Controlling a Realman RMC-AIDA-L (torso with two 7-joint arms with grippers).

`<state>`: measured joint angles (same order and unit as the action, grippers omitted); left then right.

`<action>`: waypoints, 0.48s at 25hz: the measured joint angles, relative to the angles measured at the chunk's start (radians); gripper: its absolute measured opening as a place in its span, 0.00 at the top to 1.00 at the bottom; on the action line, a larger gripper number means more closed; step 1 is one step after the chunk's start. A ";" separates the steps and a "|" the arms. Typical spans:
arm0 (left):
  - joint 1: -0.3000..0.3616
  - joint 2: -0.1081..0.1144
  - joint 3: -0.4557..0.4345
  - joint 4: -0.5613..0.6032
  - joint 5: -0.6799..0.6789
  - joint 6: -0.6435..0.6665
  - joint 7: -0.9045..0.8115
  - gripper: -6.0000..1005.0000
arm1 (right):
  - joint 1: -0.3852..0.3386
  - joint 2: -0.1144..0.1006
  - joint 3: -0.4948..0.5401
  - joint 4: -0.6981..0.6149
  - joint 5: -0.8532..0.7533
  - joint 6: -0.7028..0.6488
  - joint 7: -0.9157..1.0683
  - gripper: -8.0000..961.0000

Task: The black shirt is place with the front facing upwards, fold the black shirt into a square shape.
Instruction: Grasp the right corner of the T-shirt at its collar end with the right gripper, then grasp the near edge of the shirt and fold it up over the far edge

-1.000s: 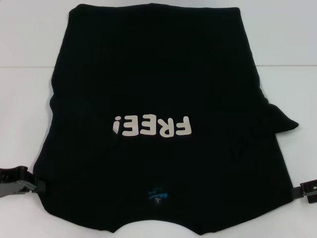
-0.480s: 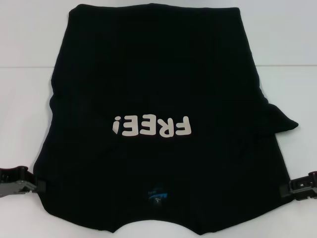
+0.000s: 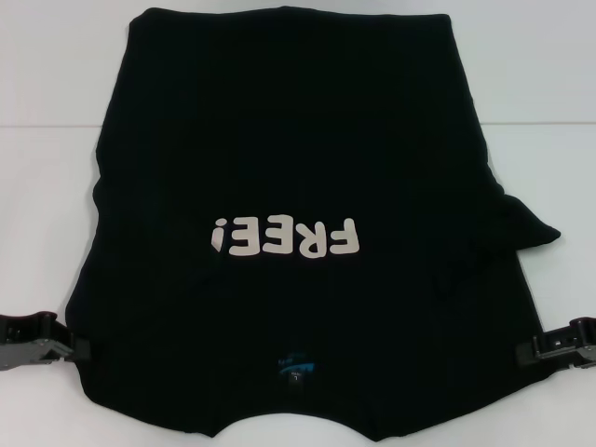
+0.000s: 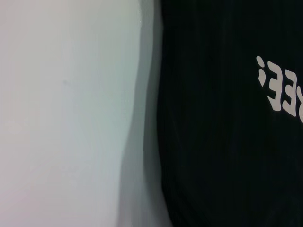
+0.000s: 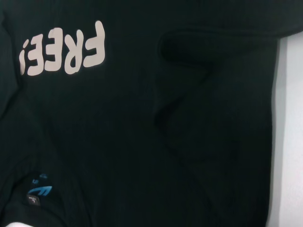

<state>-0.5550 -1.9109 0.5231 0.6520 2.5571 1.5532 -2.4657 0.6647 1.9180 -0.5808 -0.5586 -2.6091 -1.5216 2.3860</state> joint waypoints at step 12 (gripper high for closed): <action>-0.006 -0.002 -0.001 0.000 0.000 0.005 0.003 0.97 | 0.017 0.016 -0.001 0.004 -0.002 0.007 -0.006 0.25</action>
<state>-0.5615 -1.9127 0.5218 0.6520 2.5571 1.5586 -2.4625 0.6814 1.9340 -0.5817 -0.5545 -2.6114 -1.5149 2.3798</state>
